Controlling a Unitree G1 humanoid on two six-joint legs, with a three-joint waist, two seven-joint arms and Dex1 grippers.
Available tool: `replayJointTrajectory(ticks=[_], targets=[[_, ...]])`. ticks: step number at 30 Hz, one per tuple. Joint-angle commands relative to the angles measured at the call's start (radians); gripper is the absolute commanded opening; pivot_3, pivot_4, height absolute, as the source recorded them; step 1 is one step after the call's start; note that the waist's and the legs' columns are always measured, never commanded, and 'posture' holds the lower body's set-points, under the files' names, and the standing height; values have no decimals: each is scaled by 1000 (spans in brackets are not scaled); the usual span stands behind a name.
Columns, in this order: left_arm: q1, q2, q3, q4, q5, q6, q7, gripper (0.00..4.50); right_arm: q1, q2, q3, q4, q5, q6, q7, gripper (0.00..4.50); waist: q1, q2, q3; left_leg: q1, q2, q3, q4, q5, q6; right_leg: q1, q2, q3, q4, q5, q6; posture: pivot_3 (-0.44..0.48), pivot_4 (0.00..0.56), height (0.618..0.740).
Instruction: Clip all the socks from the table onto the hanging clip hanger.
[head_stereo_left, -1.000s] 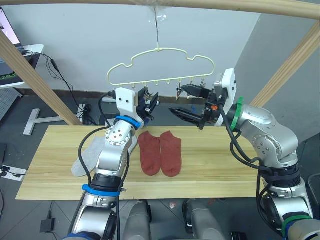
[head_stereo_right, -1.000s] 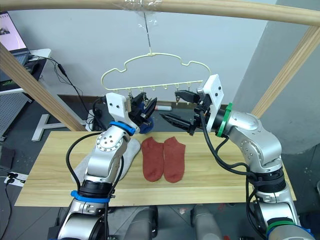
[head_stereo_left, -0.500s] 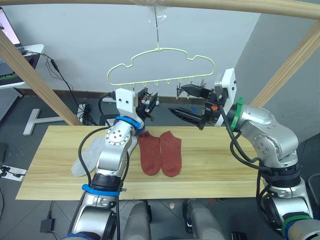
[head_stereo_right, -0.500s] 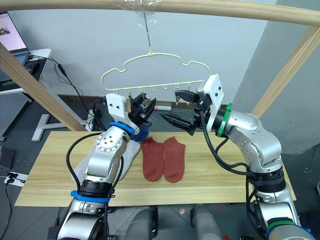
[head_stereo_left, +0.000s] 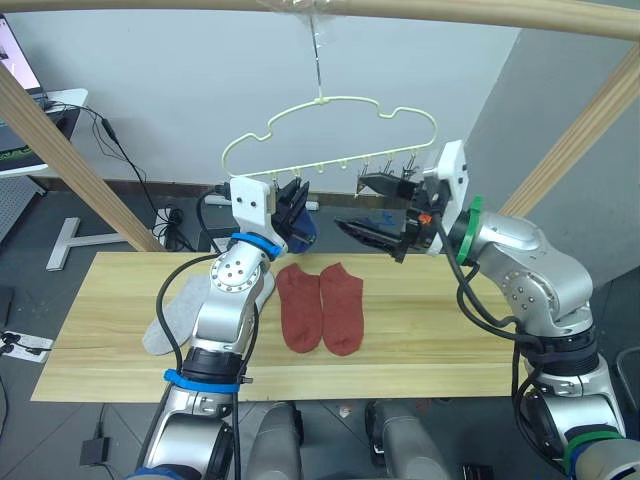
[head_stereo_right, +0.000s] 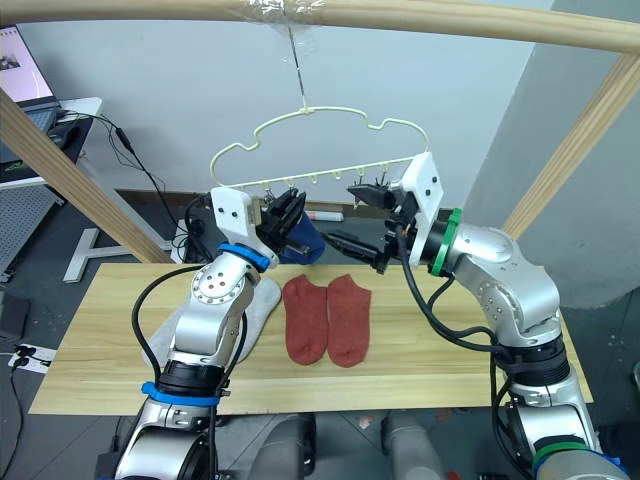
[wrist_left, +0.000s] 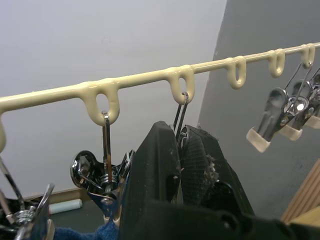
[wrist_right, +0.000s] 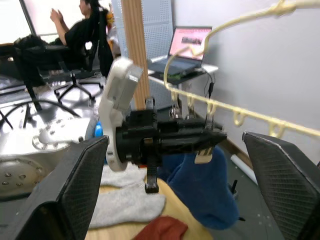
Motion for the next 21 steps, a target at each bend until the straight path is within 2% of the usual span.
replayJointTrajectory(ticks=[1, 5, 12, 15, 19, 21], targets=[[5, -12, 56, -70, -67, 61, 12, 156, 59, 16, 119, 93, -170, -26, -99, 4500, 0, 0, 0, 0, 0, 0, 0, 0, 0, 0, 0, 0, 0, 0, 0, -94, 241, 740], [12, -4, 109, -102, -126, 137, 6, 156, 91, 98, 219, 253, -296, -94, -161, 4500, -1, 0, 0, 0, 0, 0, 1, 0, 0, 0, 0, 0, 1, 0, 0, -79, 244, 740], [31, 23, 120, -119, -130, 155, -2, 156, 56, 267, 258, 669, -443, -225, -270, 4500, 1, 0, 0, 2, 0, 0, 1, 0, 0, 1, 0, 1, 2, 0, 0, -53, 248, 740], [33, 19, 117, -122, -131, 156, 4, 156, 17, 293, 285, 833, -509, -294, -272, 4500, 1, 0, 0, 2, 0, 1, 1, 0, 0, 1, 0, 1, 1, 0, 0, -49, 250, 740], [43, 16, 106, -133, -125, 153, 7, 156, -18, 315, 262, 1012, -545, -343, -278, 4500, 0, 0, 0, 5, 0, 2, 1, 0, 0, 2, 0, 2, 2, 0, 0, -40, 250, 740], [47, 17, 106, -139, -125, 155, 8, 156, -14, 306, 256, 1036, -557, -365, -263, 4132, 1, 0, 0, 9, 0, 1, 0, 0, 0, 7, 1, 1, 2, 0, 1, -36, 252, 740]])
